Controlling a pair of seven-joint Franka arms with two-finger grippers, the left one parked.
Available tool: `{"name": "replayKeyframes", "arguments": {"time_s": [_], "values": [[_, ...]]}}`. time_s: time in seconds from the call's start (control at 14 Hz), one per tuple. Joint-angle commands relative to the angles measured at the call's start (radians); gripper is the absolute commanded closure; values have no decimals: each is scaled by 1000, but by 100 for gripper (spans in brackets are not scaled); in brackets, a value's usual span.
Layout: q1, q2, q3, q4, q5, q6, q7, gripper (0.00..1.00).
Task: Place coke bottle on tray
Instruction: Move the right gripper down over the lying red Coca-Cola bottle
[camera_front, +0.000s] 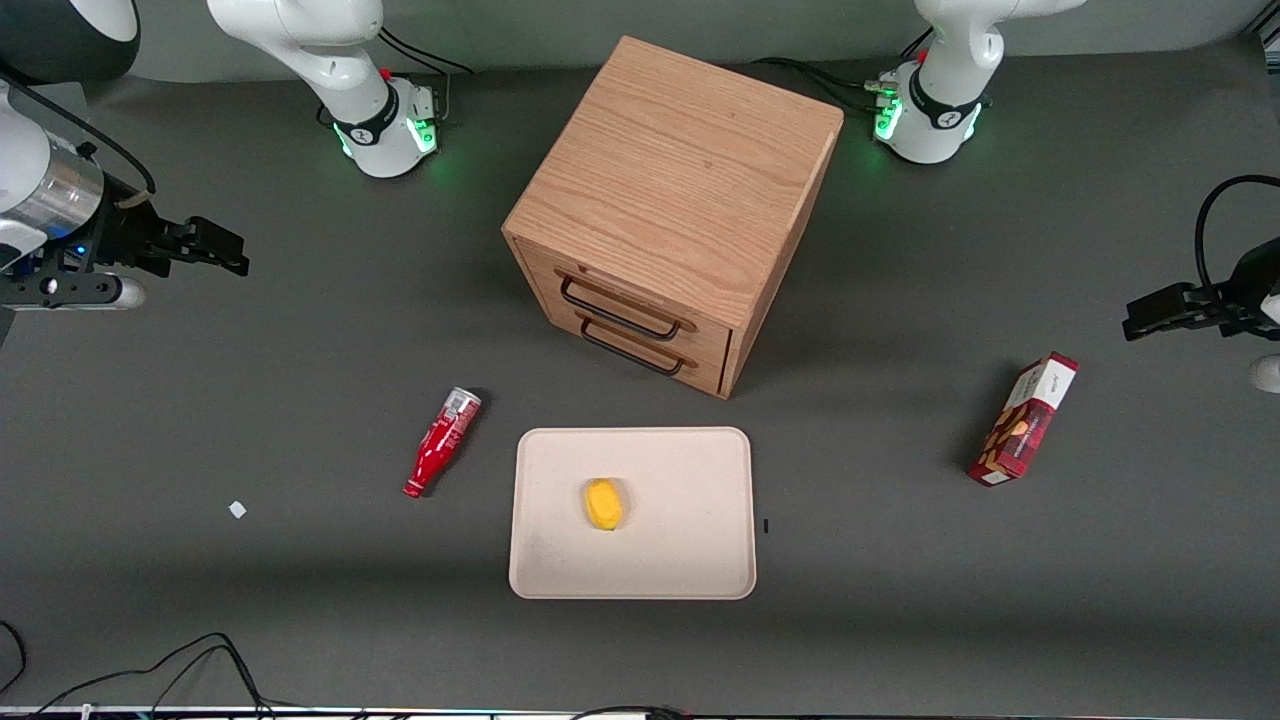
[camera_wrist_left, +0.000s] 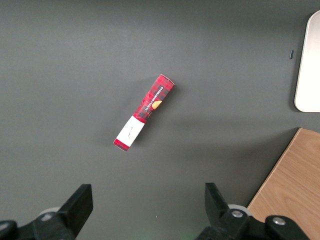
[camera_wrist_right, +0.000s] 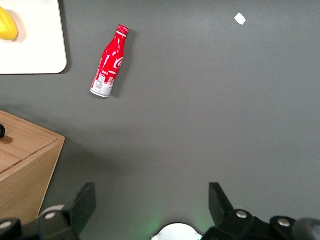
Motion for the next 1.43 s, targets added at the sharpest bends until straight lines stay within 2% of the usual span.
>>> {"name": "replayKeyframes", "arguments": {"time_s": [0.0,0.43,0.64,1.07,1.21,1.36], "values": [[-9,-6,6,8,-10,-6,-9,0],[0,37,5,9,6,0,-9,0],[4,114,43,-18,6,104,29,0],[14,273,166,-99,-11,370,368,0],[46,324,172,-145,-45,486,513,0],[60,344,172,-217,-51,626,597,0]]}}
